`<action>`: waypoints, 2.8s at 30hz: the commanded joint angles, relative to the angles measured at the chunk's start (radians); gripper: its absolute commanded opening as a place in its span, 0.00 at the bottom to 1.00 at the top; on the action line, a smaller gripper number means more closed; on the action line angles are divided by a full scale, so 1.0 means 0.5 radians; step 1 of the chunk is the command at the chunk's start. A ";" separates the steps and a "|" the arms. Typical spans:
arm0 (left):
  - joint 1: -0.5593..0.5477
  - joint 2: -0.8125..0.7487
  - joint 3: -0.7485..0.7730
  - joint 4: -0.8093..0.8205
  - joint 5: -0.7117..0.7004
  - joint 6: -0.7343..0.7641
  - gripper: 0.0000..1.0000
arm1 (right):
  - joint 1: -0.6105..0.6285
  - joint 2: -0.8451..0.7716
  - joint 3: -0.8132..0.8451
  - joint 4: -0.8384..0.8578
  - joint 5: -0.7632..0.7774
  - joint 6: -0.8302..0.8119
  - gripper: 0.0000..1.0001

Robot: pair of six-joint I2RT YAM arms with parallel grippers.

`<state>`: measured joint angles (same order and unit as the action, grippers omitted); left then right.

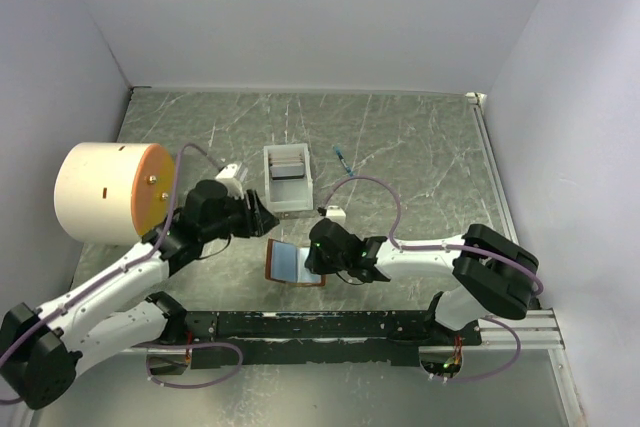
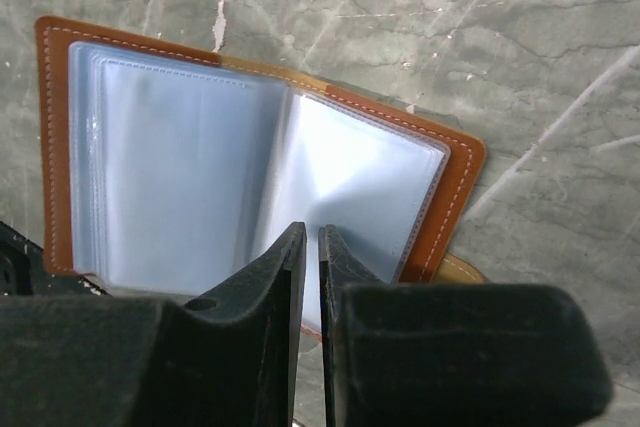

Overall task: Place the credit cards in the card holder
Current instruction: Open the card holder at the center of the board, then pick up the credit card from the storage box.

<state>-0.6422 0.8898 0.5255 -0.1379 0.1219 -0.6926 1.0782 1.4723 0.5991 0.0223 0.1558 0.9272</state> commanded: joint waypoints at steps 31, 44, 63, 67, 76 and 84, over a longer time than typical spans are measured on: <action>0.236 1.789 1.706 -0.424 0.322 2.757 0.82 | 0.001 -0.119 -0.060 0.106 0.010 -0.005 0.12; 0.254 2.094 1.919 -0.521 0.404 2.962 0.73 | 0.000 -0.016 -0.024 0.069 -0.024 0.013 0.11; 0.249 2.114 1.780 -0.297 0.283 3.046 0.75 | 0.000 -0.016 0.020 0.029 -0.018 -0.017 0.10; 0.250 2.148 1.766 -0.261 0.232 3.050 0.76 | 0.000 -0.018 0.012 0.040 -0.023 -0.011 0.10; 0.242 2.149 1.686 -0.022 0.119 2.996 0.73 | 0.001 -0.024 -0.011 0.057 -0.028 -0.008 0.10; 0.234 2.201 1.667 -0.022 0.061 3.053 0.72 | 0.000 -0.025 -0.004 0.051 -0.027 -0.011 0.09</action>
<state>-0.5201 1.9644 1.3640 -0.1982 0.1864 0.8047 1.0782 1.4559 0.5888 0.0513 0.1341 0.9268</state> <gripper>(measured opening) 0.730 0.094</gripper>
